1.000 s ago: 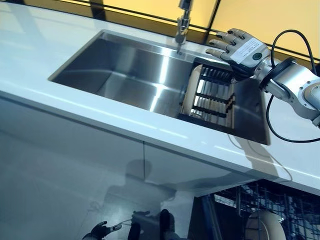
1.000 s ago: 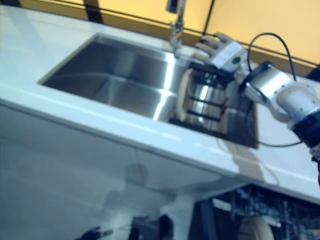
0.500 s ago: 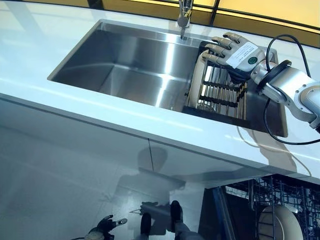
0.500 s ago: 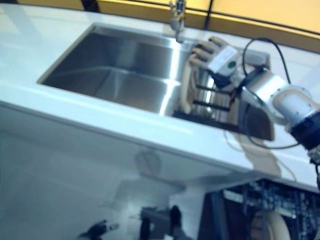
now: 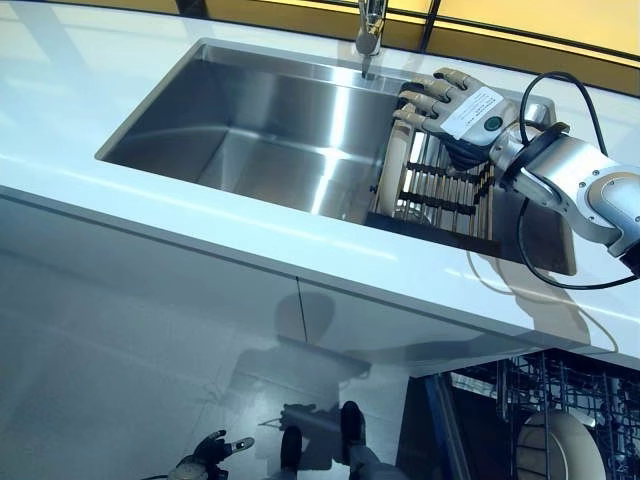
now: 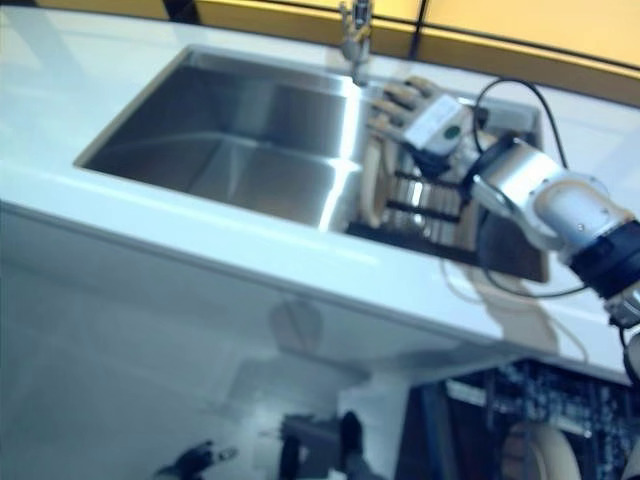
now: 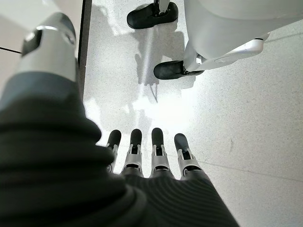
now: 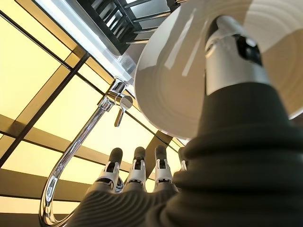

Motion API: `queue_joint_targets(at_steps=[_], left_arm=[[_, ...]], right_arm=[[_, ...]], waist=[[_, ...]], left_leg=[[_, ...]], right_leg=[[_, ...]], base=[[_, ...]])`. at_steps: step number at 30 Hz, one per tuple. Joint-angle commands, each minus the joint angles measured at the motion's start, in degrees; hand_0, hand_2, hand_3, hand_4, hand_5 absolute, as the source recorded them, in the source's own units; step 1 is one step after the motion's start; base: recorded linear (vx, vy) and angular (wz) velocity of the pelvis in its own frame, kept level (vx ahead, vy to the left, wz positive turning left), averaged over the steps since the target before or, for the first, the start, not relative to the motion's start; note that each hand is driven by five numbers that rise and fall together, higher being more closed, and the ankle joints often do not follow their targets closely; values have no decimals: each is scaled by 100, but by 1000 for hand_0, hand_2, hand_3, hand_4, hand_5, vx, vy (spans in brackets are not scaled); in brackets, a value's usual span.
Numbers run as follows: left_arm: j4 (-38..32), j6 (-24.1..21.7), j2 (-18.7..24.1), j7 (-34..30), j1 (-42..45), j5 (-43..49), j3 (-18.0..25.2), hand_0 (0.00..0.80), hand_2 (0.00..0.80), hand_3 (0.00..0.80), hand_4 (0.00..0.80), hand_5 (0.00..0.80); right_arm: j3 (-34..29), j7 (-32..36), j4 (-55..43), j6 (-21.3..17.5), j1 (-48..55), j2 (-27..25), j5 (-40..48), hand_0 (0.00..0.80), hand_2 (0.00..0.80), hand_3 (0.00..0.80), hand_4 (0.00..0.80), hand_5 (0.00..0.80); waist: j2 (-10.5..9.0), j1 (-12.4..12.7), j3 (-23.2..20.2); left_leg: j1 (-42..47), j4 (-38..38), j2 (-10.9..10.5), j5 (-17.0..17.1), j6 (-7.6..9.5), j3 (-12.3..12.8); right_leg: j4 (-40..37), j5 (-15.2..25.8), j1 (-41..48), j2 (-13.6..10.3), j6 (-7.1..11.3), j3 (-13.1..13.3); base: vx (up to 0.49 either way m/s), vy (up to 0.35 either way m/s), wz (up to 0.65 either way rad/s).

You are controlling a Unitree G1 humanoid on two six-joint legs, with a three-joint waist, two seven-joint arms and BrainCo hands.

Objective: Take plates into dishwasher

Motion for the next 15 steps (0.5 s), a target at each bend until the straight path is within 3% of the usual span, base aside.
queue_joint_targets(at_steps=[1,15], left_arm=[[168,-67,144,2,54,60,-164,0,0,0,0,0],[160,-131,110,22,62,28,-163,0,0,0,0,0]], right_arm=[[-143,-87,49,192,-407,31,107,0,0,0,0,0],[-94,48,-84,261,-487,129,115,0,0,0,0,0]], waist=[[-137,143,-305],[-154,234,-266]], left_leg=[[-404,-150,285,228,-232,84],[-433,-150,315,224,-243,56]], right_leg=[[38,-478,302,-162,557,-212],[28,-512,325,-159,543,-277]], base=[[0,0,0],[3,-1,0]])
